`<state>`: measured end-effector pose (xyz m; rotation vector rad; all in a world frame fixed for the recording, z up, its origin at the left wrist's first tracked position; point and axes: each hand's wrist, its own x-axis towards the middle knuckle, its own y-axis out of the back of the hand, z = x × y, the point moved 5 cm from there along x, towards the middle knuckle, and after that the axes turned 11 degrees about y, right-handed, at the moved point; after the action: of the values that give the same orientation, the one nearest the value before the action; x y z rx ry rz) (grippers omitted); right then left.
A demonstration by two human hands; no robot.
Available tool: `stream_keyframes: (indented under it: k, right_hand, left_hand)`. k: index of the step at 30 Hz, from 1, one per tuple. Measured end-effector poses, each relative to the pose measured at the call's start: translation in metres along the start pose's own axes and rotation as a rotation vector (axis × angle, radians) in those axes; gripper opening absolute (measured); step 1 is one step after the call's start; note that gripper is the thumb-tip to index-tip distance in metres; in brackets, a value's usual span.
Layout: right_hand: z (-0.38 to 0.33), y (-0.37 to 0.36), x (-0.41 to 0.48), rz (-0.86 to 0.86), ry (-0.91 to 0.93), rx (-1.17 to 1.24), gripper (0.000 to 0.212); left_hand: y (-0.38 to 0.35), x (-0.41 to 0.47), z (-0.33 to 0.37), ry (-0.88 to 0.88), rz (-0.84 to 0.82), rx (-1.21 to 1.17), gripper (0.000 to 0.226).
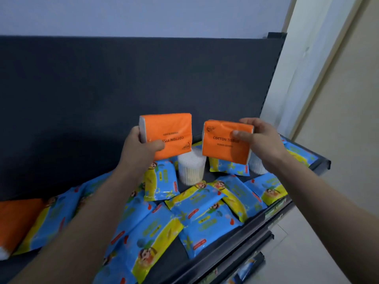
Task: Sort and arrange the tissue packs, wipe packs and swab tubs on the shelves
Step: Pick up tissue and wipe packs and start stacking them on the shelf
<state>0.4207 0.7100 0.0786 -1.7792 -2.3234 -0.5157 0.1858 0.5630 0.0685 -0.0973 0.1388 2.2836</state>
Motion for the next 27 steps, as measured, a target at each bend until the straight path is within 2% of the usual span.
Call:
stream_keyframes:
  k: [6,11,14,20,23,27]
  right_hand:
    - [0.006,0.012,0.039,-0.018,0.016,0.002,0.028]
    - [0.023,0.017,0.083,-0.104,0.027,-0.007,0.018]
    - [0.042,0.021,0.112,-0.189,0.022,-0.016,0.019]
    - [0.068,0.039,0.166,-0.392,0.040,-0.053,0.024]
    - [0.083,0.039,0.180,-0.530,0.007,-0.070,0.025]
    - [0.092,0.028,0.184,-0.672,-0.001,-0.073,0.021]
  left_hand:
    - [-0.023,0.032,0.005,-0.009,0.001,0.022,0.037]
    - [-0.048,0.056,0.004,-0.019,-0.002,0.029,0.054]
    - [-0.069,0.067,0.001,-0.020,0.013,0.019,0.059]
    - [-0.117,0.077,0.005,-0.033,0.154,0.070,0.054]
    - [-0.134,0.075,0.005,-0.024,0.156,0.118,0.059]
    - [-0.129,0.072,0.001,-0.002,0.226,0.238,0.048]
